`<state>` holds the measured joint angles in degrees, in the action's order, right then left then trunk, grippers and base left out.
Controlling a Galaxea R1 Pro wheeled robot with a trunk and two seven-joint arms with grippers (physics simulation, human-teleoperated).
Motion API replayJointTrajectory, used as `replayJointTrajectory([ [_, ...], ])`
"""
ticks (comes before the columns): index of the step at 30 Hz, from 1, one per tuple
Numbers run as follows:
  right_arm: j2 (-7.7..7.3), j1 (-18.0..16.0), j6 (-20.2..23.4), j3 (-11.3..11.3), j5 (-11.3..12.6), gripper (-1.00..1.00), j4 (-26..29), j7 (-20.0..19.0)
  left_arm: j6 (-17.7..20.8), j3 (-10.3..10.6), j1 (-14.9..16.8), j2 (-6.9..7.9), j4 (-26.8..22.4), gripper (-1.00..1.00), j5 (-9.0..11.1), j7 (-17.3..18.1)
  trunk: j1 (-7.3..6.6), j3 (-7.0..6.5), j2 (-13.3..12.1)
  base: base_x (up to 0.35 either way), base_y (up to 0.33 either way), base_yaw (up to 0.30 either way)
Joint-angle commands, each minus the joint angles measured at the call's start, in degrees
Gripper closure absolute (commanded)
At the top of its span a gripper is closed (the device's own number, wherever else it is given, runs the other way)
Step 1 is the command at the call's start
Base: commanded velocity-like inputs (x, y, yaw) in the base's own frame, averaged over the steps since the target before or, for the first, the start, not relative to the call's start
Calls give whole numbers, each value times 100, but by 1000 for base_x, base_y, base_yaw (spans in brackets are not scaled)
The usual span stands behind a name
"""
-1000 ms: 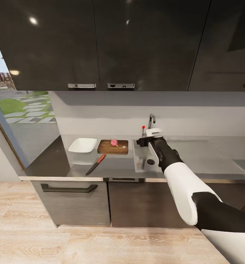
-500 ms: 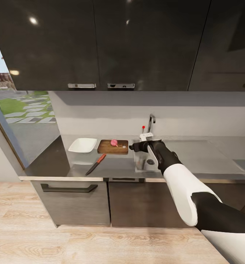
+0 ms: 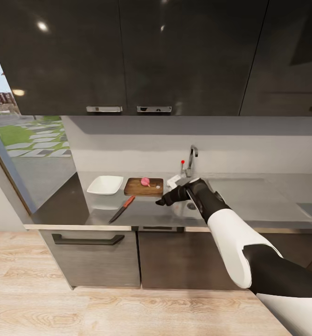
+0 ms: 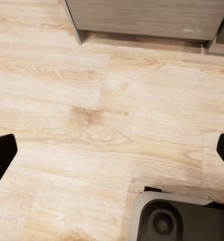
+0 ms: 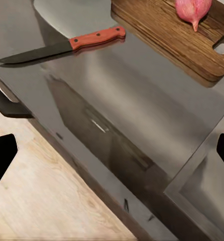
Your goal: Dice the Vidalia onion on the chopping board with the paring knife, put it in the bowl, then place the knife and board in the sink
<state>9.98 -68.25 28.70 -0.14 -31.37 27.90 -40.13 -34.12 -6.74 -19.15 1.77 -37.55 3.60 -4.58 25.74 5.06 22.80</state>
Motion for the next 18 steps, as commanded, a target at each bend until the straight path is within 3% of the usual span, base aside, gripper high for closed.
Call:
replayJointTrajectory([
  [1, 2, -4, 18, 2, -63, -100, -1, -94, -7, 15, -1, -6, -7, -100, 36, -7, 4, 12, 12, 20, 0, 0],
  [6, 2, -4, -104, 2, -84, -100, -30, -320, -7, 15, -1, -14, -9, -100, 36, -5, 4, 12, 12, 154, 14, 0],
  [11, -46, -8, -256, 46, -147, -100, -61, -880, -7, 15, -1, -18, -21, -100, 36, -6, 4, 12, 12, 281, 81, 0],
  [16, -12, -12, -302, 683, -302, -100, -58, -1214, -7, 15, -1, -14, -21, -100, 35, -3, 4, 12, 12, 287, 188, 0],
  [18, -9, -12, -337, 757, -309, -100, -57, -1368, -7, 15, -1, -12, -19, -100, 36, -4, 4, 12, 12, 280, 214, 0],
])
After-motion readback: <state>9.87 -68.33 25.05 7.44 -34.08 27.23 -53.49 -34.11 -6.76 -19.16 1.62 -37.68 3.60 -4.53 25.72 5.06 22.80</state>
